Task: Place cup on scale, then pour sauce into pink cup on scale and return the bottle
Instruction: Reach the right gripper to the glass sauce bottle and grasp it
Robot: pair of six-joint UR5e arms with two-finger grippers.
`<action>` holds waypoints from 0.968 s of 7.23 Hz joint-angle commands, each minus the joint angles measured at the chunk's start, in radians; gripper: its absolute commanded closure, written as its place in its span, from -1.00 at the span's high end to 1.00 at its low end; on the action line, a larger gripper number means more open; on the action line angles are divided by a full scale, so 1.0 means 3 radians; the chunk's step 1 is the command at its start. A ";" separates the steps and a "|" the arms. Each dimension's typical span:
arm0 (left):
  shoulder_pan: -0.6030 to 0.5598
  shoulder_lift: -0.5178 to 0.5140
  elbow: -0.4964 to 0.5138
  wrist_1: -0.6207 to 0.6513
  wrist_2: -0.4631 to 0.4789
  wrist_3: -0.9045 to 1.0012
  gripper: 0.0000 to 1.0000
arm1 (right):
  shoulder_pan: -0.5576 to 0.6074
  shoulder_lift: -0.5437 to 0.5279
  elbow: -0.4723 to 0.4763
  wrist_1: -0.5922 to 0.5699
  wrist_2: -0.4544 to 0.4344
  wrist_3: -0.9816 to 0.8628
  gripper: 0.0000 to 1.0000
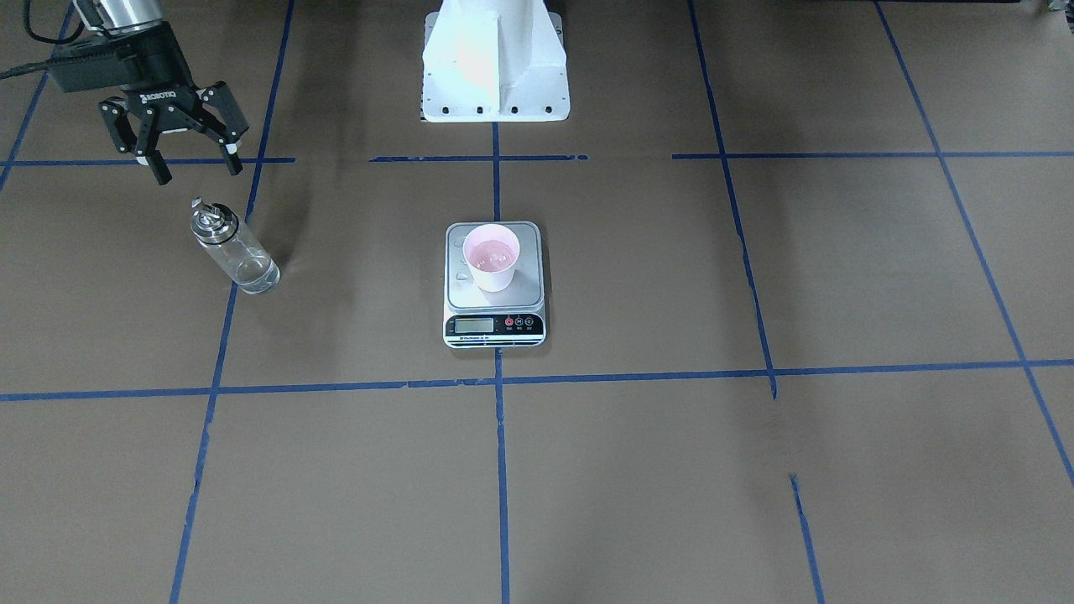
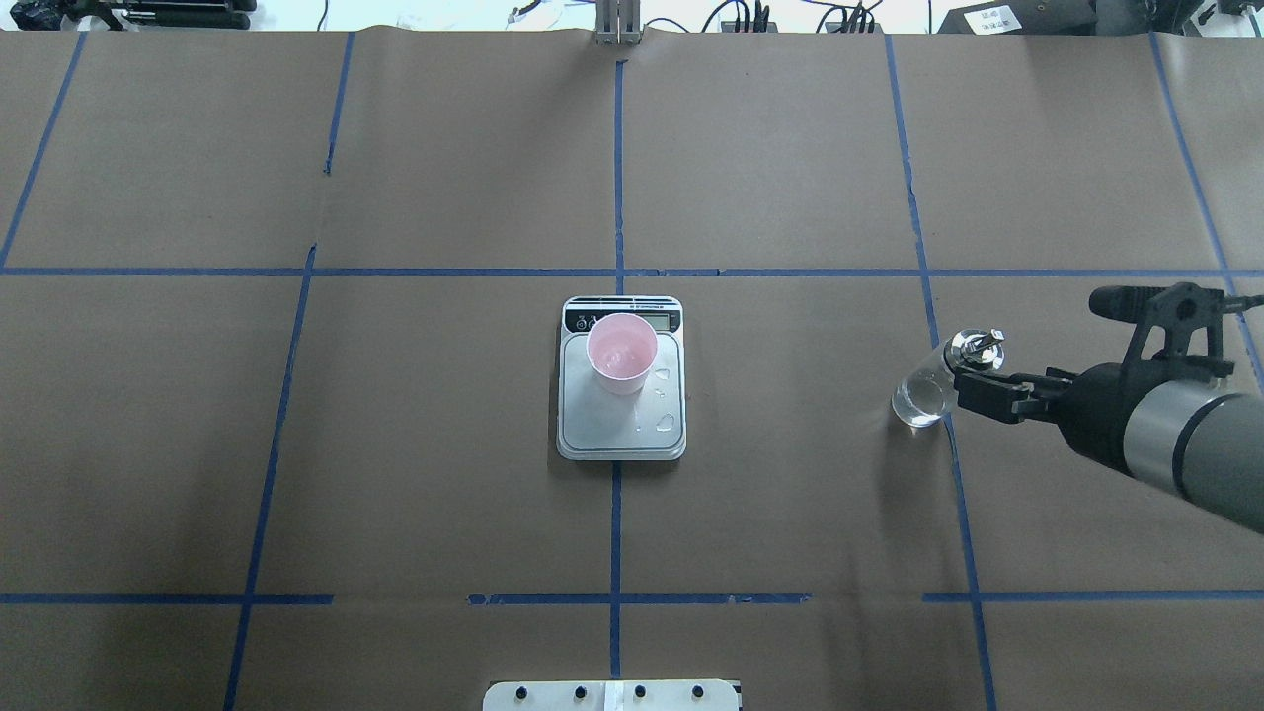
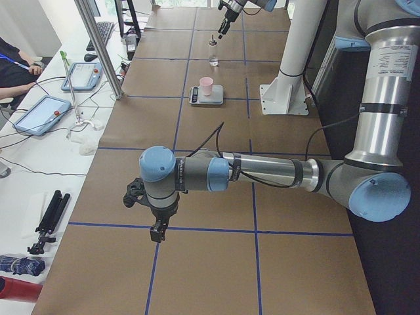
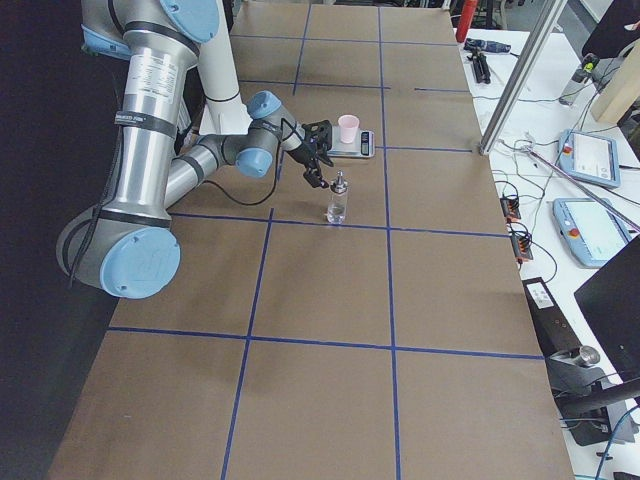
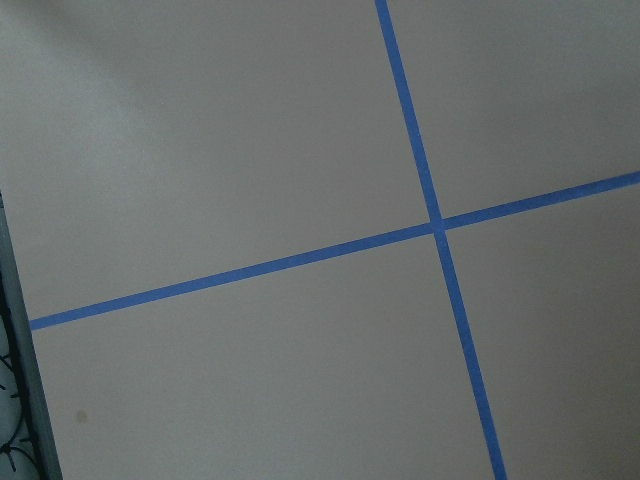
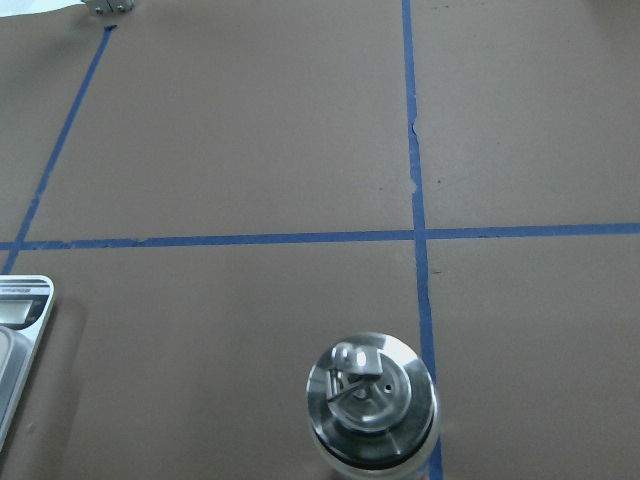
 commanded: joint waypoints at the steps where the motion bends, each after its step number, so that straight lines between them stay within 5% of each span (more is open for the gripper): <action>1: 0.0000 0.0000 -0.0001 0.0000 -0.0002 0.0000 1.00 | -0.0553 -0.0091 -0.0206 0.0042 -0.0823 0.0254 1.00; 3: 0.0005 0.0041 -0.0011 -0.0010 -0.0012 0.0005 1.00 | -0.0697 -0.0055 -0.0778 0.0633 -0.1193 0.0295 1.00; 7: 0.0005 0.0087 -0.0036 -0.0010 -0.0058 0.0010 1.00 | -0.0826 0.0124 -0.1006 0.0646 -0.1776 0.0260 1.00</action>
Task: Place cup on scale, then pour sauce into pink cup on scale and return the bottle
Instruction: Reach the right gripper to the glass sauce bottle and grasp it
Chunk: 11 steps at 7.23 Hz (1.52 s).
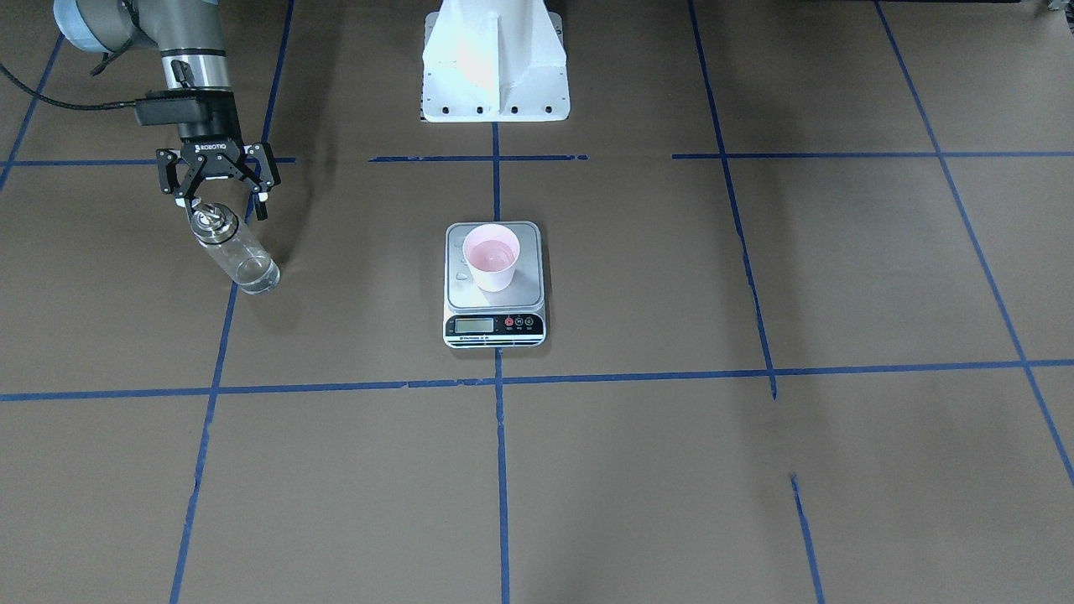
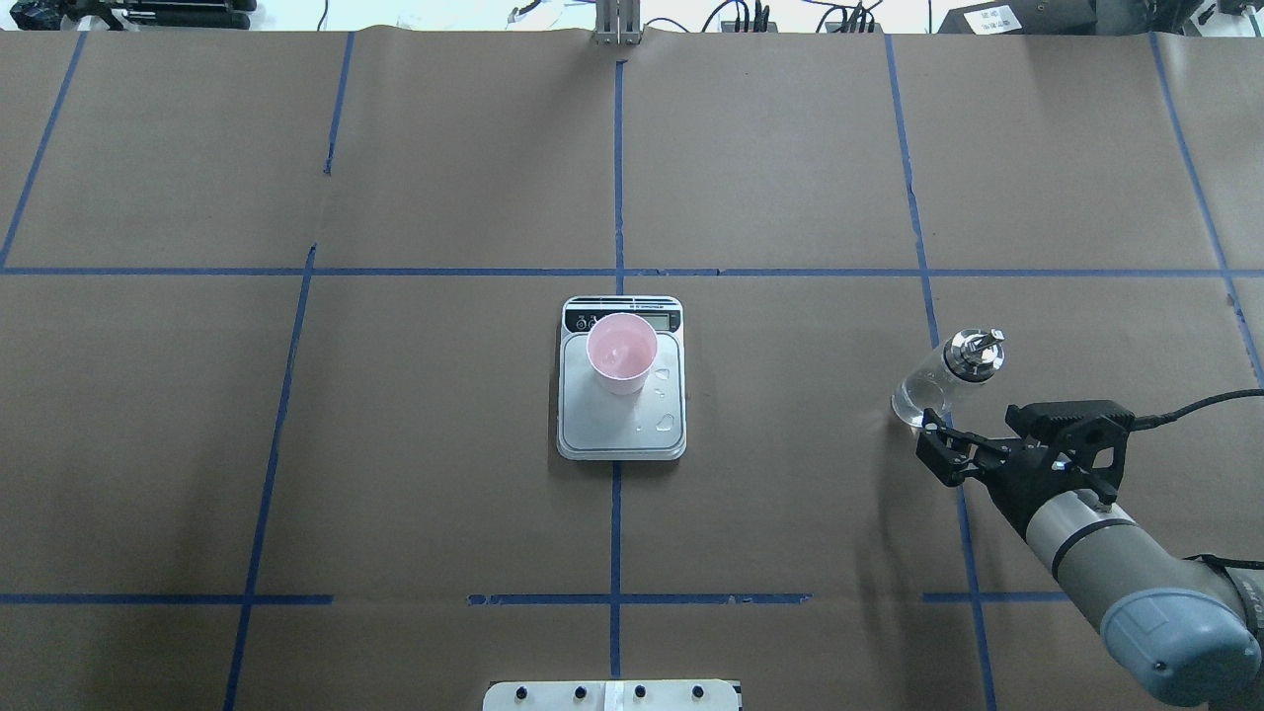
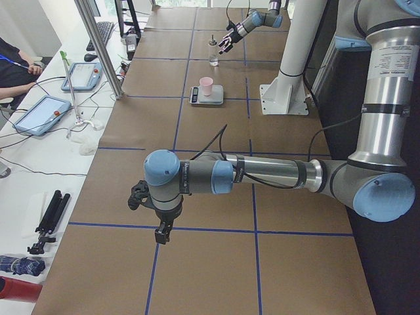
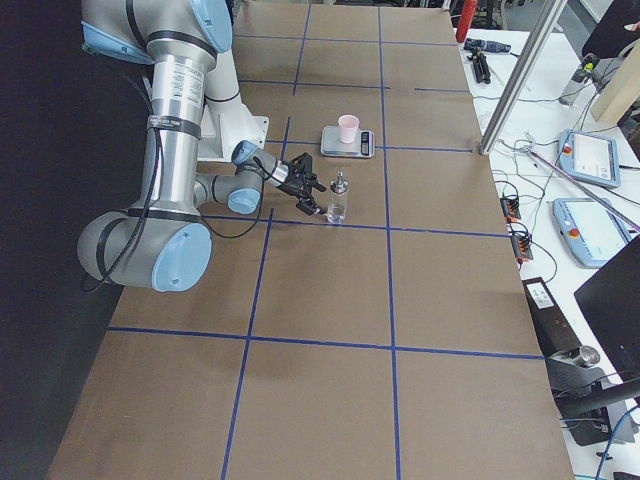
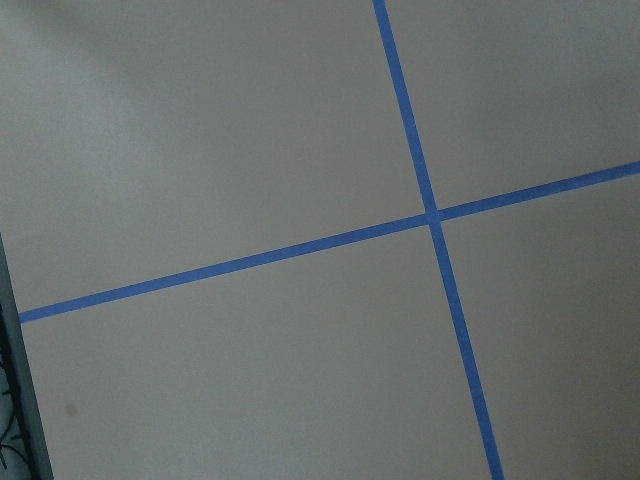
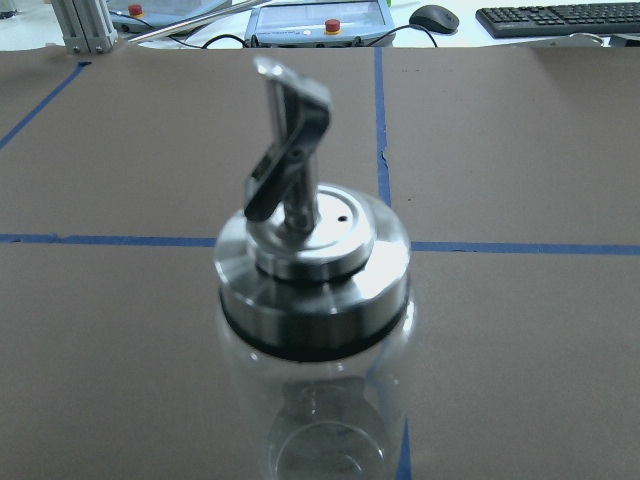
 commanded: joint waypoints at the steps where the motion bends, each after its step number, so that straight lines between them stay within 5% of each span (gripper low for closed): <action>1: 0.0000 0.0003 -0.0004 0.0000 -0.0017 0.0000 1.00 | -0.0030 0.0044 -0.0066 0.0005 -0.0174 -0.0026 1.00; 11: 0.0000 0.0049 -0.0070 0.0005 -0.0038 -0.0005 1.00 | 0.0108 0.0330 -0.0291 0.0010 -0.0378 -0.0354 1.00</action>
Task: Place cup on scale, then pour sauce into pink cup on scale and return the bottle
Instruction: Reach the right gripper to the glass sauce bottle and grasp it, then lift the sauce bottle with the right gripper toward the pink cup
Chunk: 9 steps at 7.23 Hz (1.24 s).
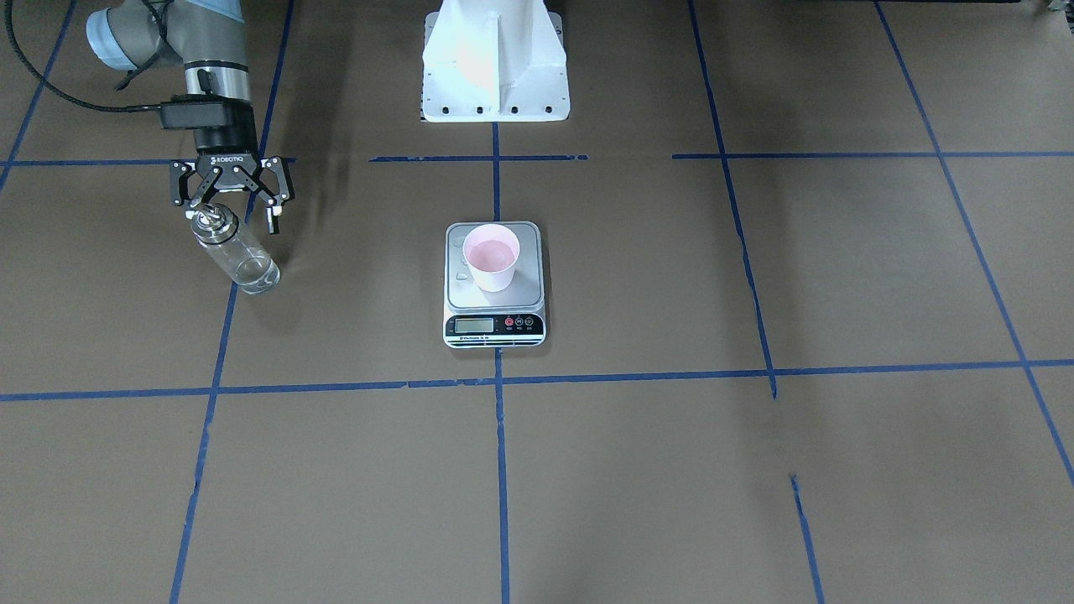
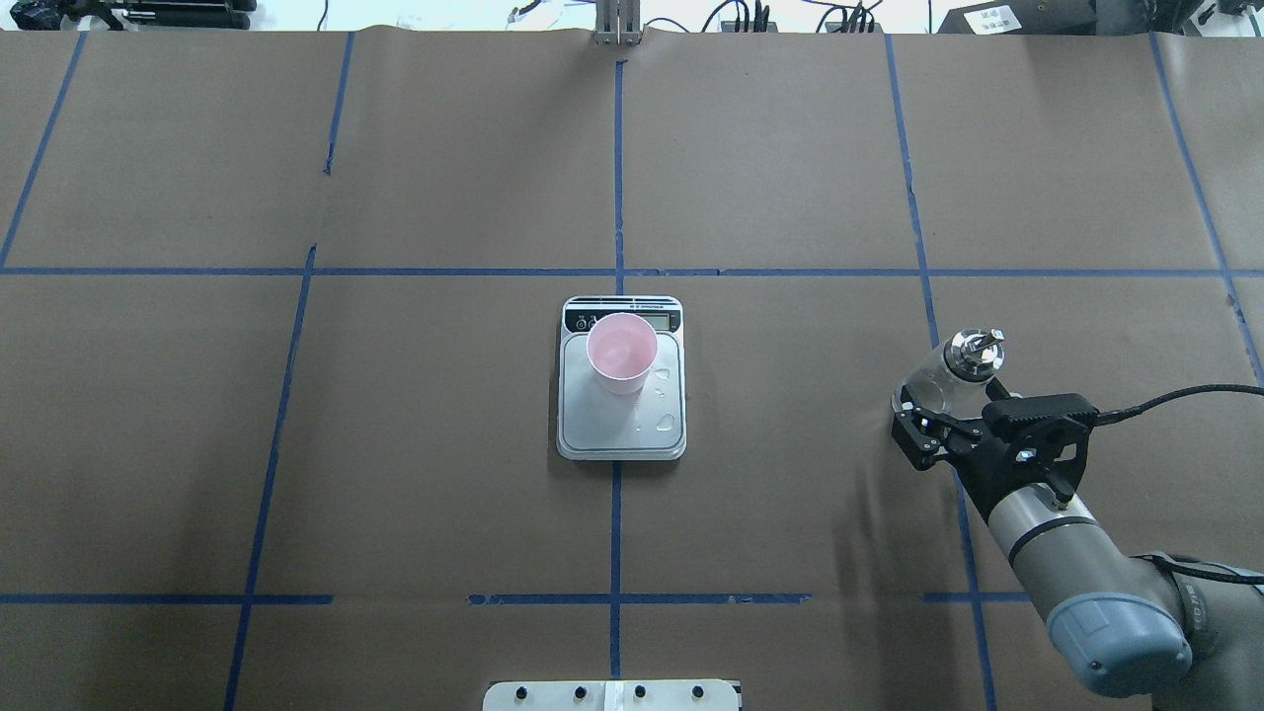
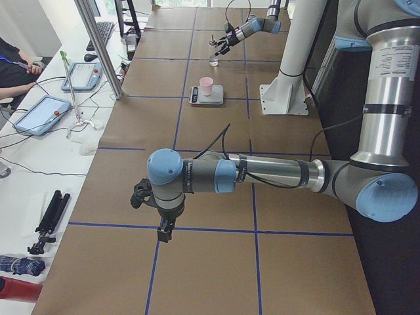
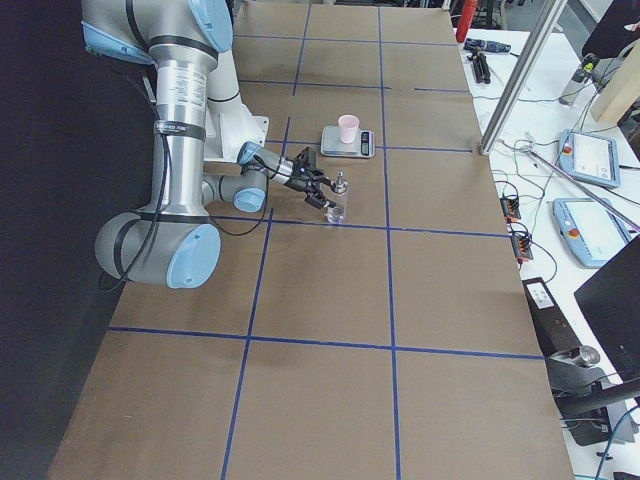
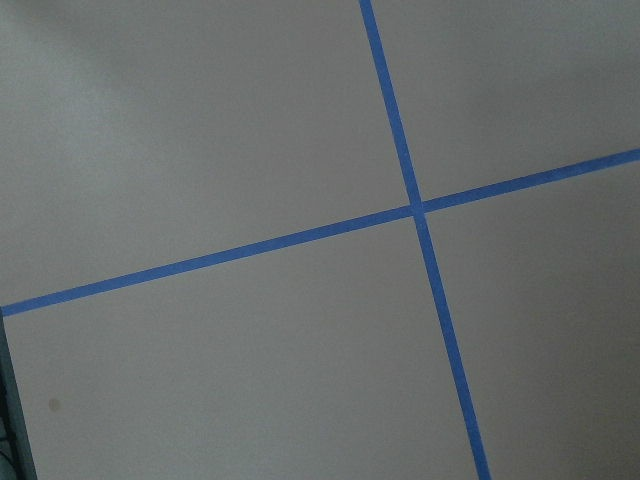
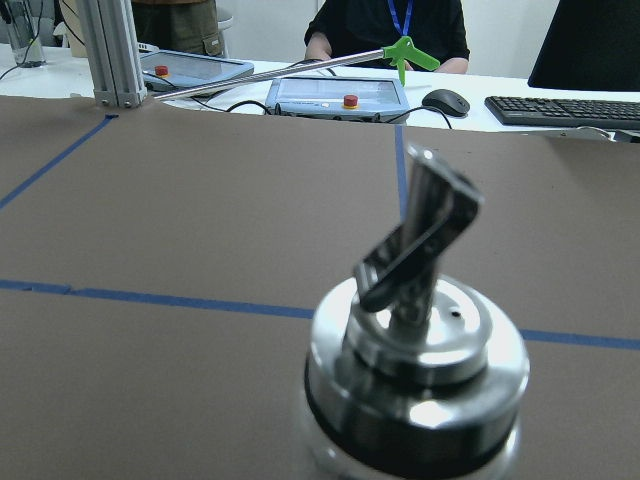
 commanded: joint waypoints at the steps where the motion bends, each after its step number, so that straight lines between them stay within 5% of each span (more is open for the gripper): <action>1: 0.0000 0.0000 -0.0005 0.0000 0.0000 0.0000 1.00 | 0.0064 0.0024 -0.0064 0.0000 -0.0003 -0.0028 1.00; 9: 0.0000 0.0000 0.0000 0.0000 0.0000 0.0000 1.00 | 0.0161 0.0040 -0.0161 0.0137 0.0007 -0.0084 1.00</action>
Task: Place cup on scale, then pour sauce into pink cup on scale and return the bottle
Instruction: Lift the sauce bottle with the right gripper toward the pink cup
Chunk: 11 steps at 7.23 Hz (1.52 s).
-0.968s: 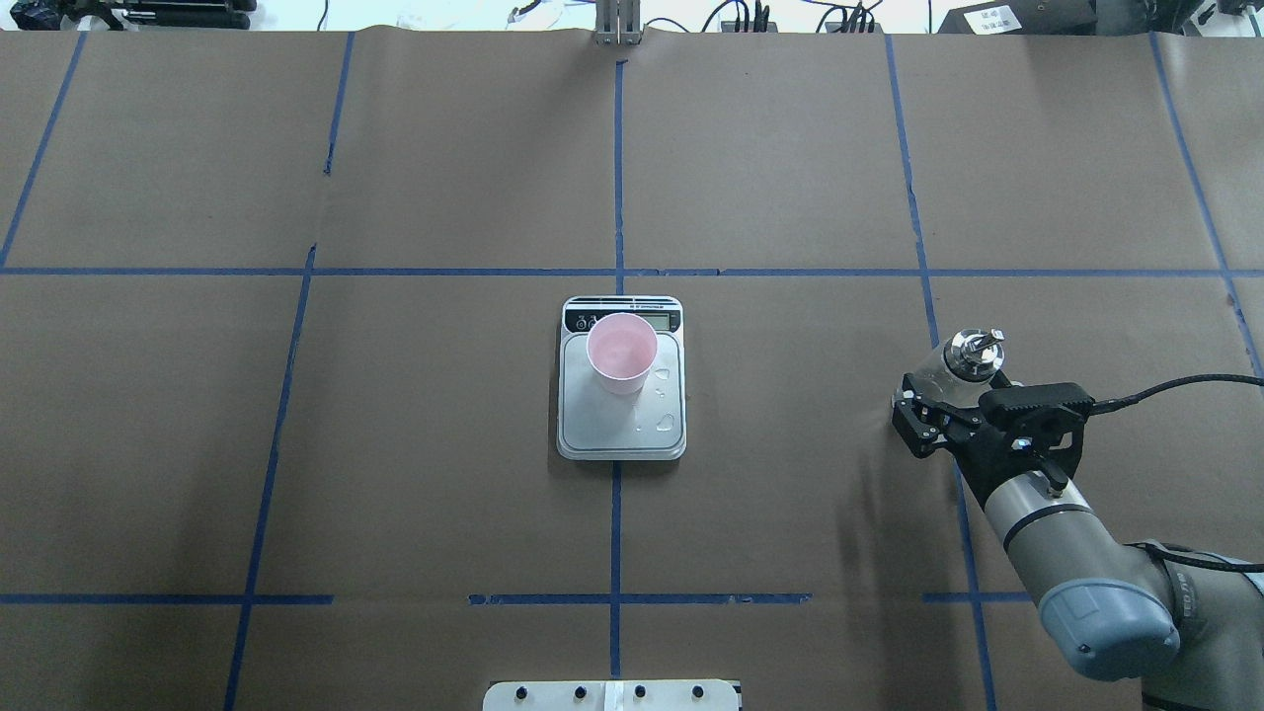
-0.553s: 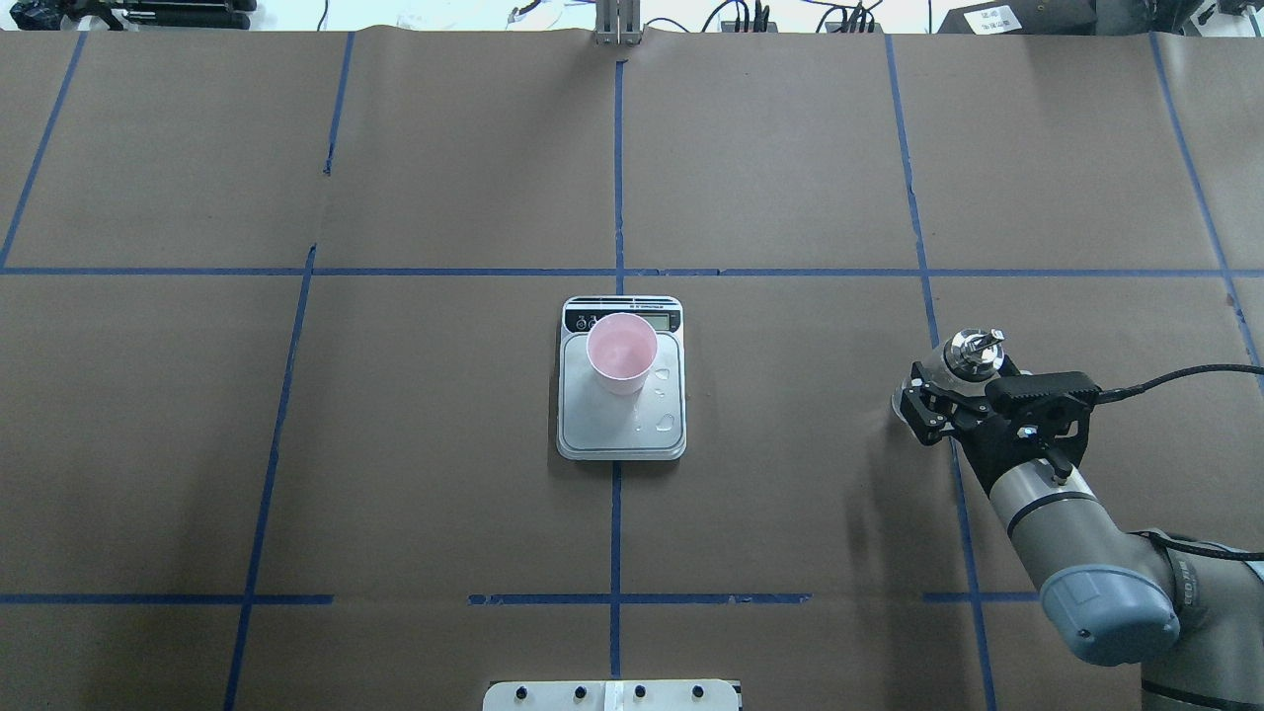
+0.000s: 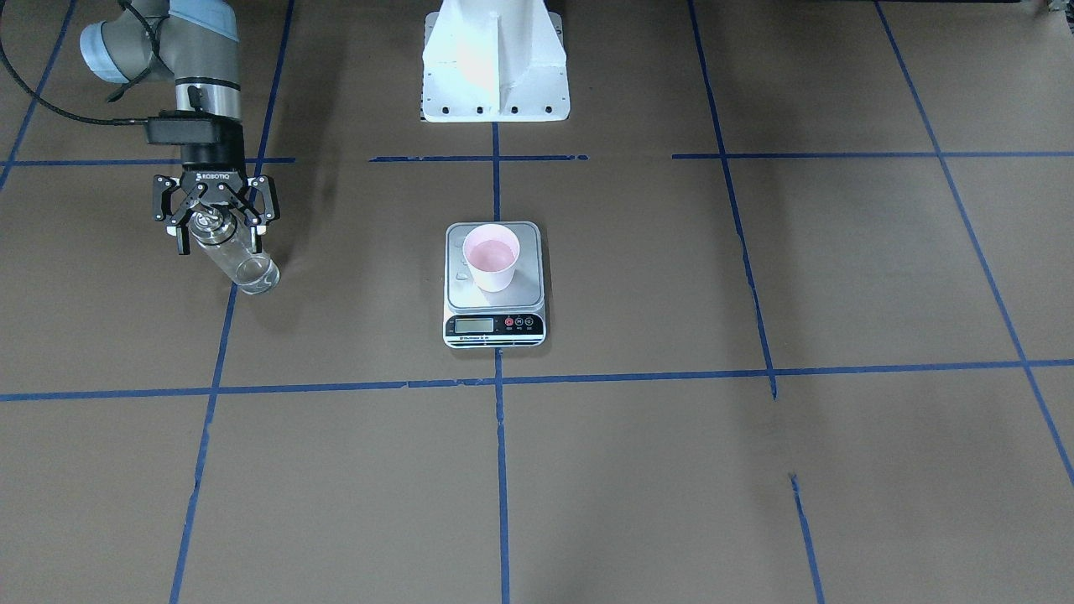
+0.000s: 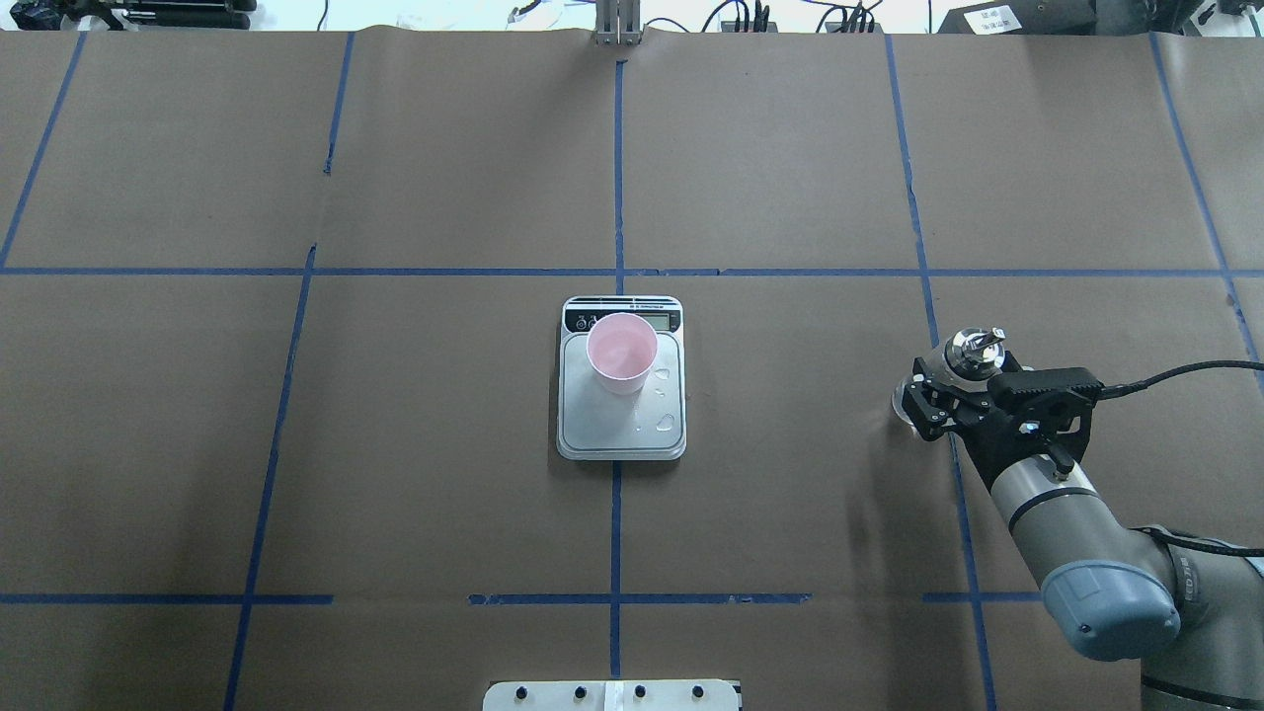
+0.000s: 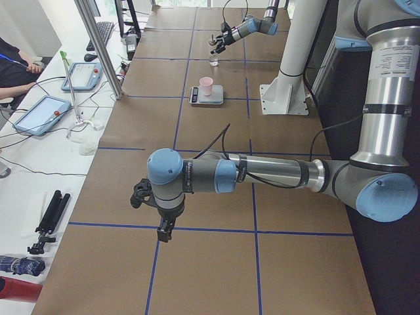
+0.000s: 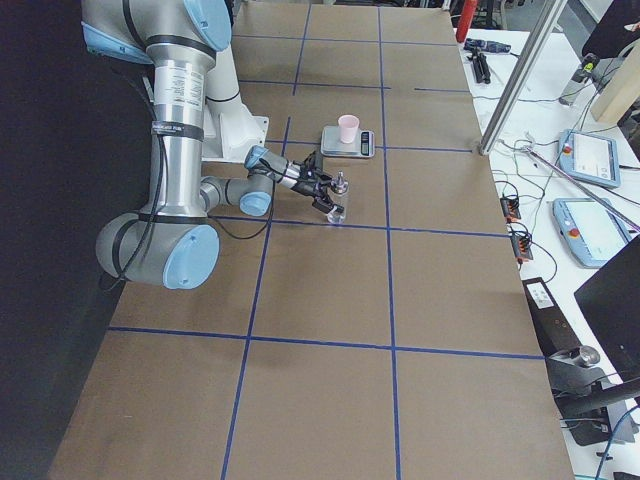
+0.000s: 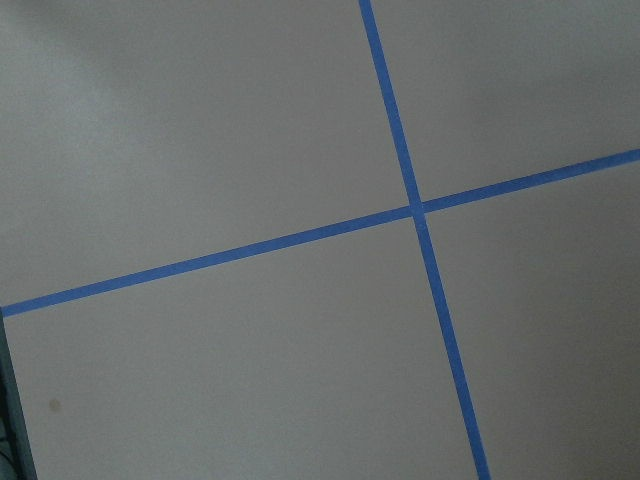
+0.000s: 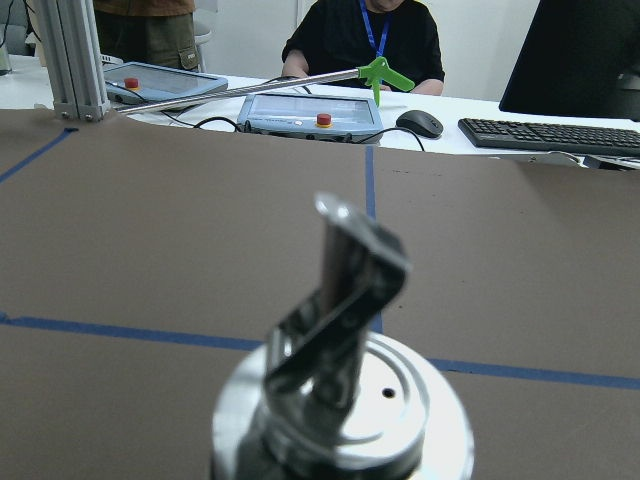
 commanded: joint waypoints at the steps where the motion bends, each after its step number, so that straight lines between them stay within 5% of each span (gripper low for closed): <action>1: 0.0000 0.0000 0.0001 0.0000 0.0000 0.0000 1.00 | 0.0000 0.0049 -0.0129 0.0196 -0.0001 -0.0073 1.00; 4: 0.0000 0.0041 0.0001 -0.0005 0.0000 0.0005 1.00 | 0.0016 0.0188 -0.0334 0.0355 -0.0001 -0.0156 0.99; 5: 0.0000 0.0041 0.0001 -0.0005 0.0000 0.0005 1.00 | 0.0021 0.0177 -0.0340 0.0376 -0.0001 -0.0146 0.59; 6: 0.0000 0.0041 0.0001 0.0000 0.0000 0.0005 1.00 | 0.0026 0.0157 -0.0345 0.0477 -0.0006 -0.0151 -0.84; 7: 0.0000 0.0041 0.0001 -0.0005 0.0000 0.0005 1.00 | 0.0026 0.0147 -0.0335 0.0580 -0.0107 -0.0146 -1.00; 11: 0.0000 0.0051 0.0006 0.0005 0.0000 -0.0005 1.00 | 0.0081 0.0309 -0.0294 0.0601 -0.0262 -0.0247 -1.00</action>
